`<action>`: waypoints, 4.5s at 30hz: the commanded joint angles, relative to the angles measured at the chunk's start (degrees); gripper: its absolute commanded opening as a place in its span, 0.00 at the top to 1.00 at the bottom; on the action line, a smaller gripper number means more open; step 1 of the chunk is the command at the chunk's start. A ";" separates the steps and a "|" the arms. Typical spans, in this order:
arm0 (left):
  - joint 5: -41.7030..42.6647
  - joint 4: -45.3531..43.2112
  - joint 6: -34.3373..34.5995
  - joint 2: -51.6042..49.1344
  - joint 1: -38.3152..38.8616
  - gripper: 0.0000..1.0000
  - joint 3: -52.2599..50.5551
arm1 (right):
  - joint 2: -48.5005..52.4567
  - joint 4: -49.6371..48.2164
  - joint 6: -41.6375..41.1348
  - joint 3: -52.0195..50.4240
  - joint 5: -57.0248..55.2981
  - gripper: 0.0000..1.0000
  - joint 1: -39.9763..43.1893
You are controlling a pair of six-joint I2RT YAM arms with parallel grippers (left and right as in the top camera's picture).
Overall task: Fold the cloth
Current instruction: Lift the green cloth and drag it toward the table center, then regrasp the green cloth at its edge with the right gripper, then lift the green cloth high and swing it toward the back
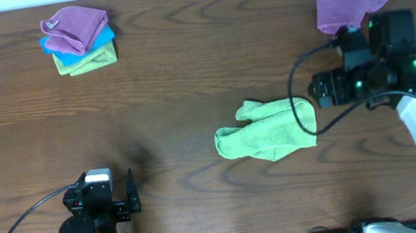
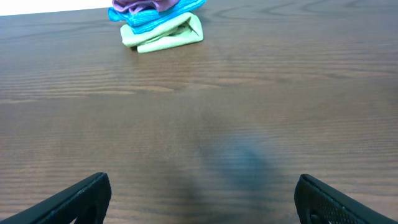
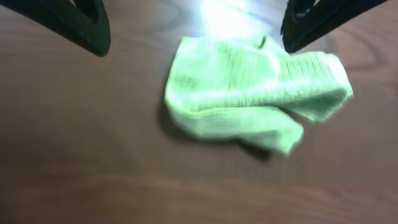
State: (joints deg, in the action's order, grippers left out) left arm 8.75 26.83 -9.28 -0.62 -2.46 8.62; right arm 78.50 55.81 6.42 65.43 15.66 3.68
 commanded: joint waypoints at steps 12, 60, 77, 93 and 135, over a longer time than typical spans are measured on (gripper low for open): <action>-0.20 0.28 -0.85 0.37 0.24 0.05 -0.96 | 1.09 -20.90 -4.90 -23.56 5.92 0.23 0.59; -0.17 0.28 -0.83 0.37 0.24 0.05 -0.96 | -20.85 -34.62 -19.61 -25.42 25.31 0.99 -6.91; -0.17 0.28 -0.83 0.37 0.24 0.05 -0.96 | 6.64 -53.27 -27.58 -0.52 24.63 0.99 -19.98; -0.22 0.20 -0.85 0.37 0.24 0.05 -0.96 | 21.24 -28.04 -18.51 28.50 27.32 0.99 -20.17; -0.37 0.20 -0.85 0.37 0.24 0.05 -0.96 | 24.35 -9.60 -7.04 22.25 12.15 0.40 -48.43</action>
State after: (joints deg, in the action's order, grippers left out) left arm 8.60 26.81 -9.28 -0.60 -2.46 8.62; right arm 101.45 47.03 -1.32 89.80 27.57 -41.78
